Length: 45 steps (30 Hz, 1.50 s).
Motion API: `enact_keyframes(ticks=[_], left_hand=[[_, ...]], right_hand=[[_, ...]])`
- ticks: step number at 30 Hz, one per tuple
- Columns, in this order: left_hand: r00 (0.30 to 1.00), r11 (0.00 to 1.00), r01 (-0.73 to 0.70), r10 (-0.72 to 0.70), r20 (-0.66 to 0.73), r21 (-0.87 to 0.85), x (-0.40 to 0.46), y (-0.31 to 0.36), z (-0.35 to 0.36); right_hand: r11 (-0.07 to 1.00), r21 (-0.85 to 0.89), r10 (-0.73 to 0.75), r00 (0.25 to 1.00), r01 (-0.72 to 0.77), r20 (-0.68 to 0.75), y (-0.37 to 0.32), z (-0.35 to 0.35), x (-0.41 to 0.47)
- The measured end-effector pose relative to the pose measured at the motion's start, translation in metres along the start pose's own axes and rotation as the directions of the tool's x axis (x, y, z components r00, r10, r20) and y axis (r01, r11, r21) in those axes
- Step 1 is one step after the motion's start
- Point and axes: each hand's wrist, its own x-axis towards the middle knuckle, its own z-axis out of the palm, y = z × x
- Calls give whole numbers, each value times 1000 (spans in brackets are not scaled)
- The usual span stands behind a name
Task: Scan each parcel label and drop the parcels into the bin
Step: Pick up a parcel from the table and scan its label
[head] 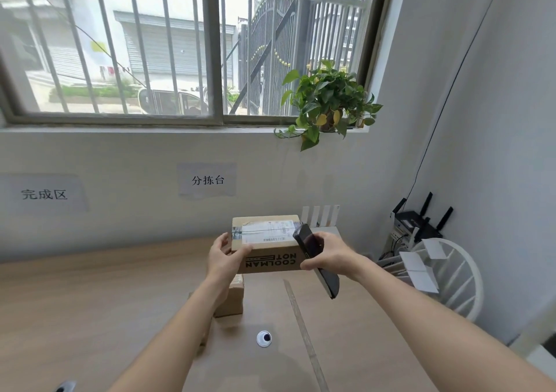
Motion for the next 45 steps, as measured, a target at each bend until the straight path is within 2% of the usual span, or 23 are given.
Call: enact_keyframes(ticks=[8,14,22,31,36,39,45], left_hand=[[997,998,64,-63,54,-29,12,-10,-16],[988,988,133,-126,87,-78,14,-11,-23],[982,997,76,-78,174,16,-13,16,-24],[987,998,42,-48,152,45,-23,21,-32],[992,998,-11,3,127,65,-27,26,-33],[993,997,-38,31,111,64,-27,31,-33],[994,981,-108,102,44,159,-28,37,-50]], right_hand=[[999,-27,-37,999,37,-1,-9,4,-1],[993,-110,-45,999,45,8,-17,4,-1],[990,-127,-53,999,52,-2,-22,5,-4],[984,-175,-29,999,25,-23,-29,1,-9],[960,-282,-7,999,-7,-51,-39,1,-14],[912,-409,-9,993,-40,-117,-53,2,-19],[821,-568,-78,977,-50,-199,-74,-4,-27]])
